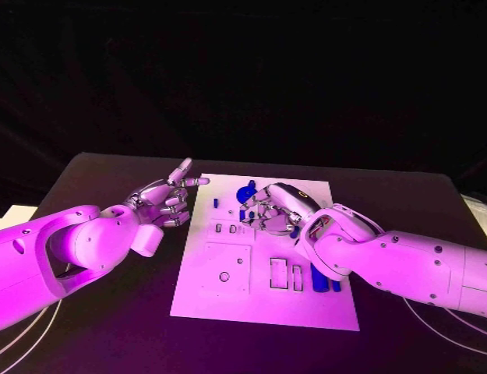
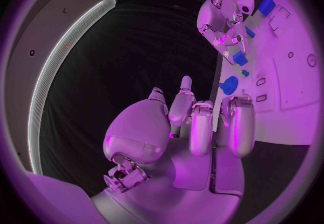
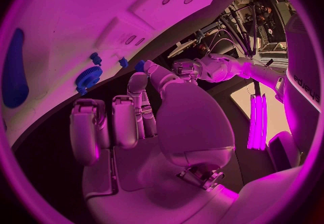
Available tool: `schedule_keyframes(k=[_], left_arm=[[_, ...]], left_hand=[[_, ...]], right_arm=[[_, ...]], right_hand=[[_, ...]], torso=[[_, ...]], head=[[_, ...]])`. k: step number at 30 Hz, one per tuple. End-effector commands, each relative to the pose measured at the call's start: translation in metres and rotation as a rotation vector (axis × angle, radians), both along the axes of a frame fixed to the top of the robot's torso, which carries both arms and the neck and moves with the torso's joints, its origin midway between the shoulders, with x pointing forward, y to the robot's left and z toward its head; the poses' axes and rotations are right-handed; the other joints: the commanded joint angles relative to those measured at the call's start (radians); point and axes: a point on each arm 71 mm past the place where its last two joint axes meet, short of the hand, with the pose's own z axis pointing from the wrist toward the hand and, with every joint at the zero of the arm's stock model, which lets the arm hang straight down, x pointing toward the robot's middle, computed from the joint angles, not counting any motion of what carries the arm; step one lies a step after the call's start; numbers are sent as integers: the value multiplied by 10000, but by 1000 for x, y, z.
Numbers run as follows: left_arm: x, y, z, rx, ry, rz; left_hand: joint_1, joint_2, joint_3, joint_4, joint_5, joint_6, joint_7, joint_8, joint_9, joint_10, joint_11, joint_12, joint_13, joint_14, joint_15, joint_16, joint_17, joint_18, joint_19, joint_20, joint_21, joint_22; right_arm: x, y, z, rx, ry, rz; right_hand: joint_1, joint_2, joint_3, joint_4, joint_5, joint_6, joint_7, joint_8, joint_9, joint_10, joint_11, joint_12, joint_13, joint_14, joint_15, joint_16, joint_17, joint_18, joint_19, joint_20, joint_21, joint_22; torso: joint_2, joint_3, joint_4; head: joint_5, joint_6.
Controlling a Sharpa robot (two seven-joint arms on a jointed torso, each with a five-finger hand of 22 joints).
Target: Assemble the parts on the task board
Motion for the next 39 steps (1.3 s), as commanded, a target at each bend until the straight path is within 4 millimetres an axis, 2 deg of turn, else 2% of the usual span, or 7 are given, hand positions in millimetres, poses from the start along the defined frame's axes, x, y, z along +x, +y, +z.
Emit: schedule_keyframes(k=[1,14,39], left_arm=[[-1,-3,4,-104,-281,-46],[-3,-8,5,-171,-283,-204],[-3,-8,4,-177,-225,-306]], left_hand=[[72,-11,-1,-76,38,-67,33,-35,15,-55,-6,-37,-9,1051,76,24,2631,-83,370,82,-34,1321],[85,-29,-13,-93,37,-69,36,-37,21,-80,-3,-67,-42,1051,79,24,2631,-79,359,86,-45,1302],[104,-45,-21,-116,36,-69,37,-38,29,-94,-1,-82,-57,1051,81,24,2631,-76,352,90,-52,1292]], right_arm=[[2,2,-6,-600,234,26],[4,8,-16,-1024,541,11],[4,8,-19,-1398,770,-5]], right_hand=[[-39,101,-20,69,-32,44,12,22,8,-50,-4,-35,13,549,-30,-27,174,-120,-45,44,-40,953],[-47,106,-25,76,-48,44,12,22,8,-52,-5,-41,12,546,-29,-37,164,-116,-55,45,-48,939],[-102,55,-73,96,-83,-11,30,-12,-5,-178,7,-283,-156,526,-21,-111,89,-89,-134,53,-112,831]], torso=[[4,-2,2],[3,6,-6],[7,16,-7]], head=[[-2,-23],[25,-72],[22,-119]])
